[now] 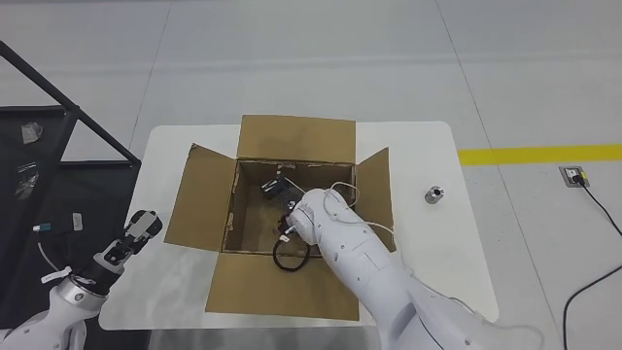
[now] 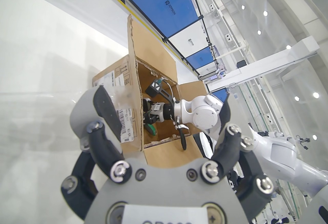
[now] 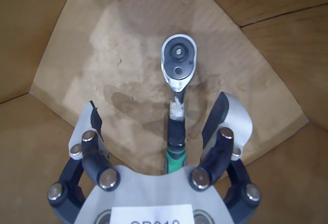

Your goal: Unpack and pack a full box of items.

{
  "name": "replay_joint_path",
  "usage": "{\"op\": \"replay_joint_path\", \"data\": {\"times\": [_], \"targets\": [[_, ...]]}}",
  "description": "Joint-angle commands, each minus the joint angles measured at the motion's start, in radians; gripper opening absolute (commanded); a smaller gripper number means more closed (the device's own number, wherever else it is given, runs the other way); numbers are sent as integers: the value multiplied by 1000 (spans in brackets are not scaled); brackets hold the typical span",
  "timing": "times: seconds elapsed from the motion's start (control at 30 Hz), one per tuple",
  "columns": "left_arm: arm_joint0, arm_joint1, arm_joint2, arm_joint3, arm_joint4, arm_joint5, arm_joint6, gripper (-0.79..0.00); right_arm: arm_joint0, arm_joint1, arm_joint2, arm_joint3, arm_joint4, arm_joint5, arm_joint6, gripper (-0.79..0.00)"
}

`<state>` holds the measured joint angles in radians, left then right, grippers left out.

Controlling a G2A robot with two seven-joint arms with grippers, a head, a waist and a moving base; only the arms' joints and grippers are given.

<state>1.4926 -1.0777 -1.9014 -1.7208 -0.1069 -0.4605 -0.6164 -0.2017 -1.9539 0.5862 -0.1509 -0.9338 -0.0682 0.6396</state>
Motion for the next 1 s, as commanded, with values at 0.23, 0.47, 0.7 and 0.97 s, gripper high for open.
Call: {"op": "replay_joint_path", "data": {"times": [0.23, 0.47, 0.7, 0.97], "targets": [[0, 0, 0, 0, 0, 0, 0, 0, -21, 11, 1, -46, -30, 59, 31, -443], [0, 0, 0, 0, 0, 0, 0, 0, -25, 23, 6, -71, -50, 80, 60, -480], [0, 0, 0, 0, 0, 0, 0, 0, -32, 38, 21, -82, -56, 81, 61, -529], [0, 0, 0, 0, 0, 0, 0, 0, -41, 50, 34, -93, -64, 75, 78, -529]]}}
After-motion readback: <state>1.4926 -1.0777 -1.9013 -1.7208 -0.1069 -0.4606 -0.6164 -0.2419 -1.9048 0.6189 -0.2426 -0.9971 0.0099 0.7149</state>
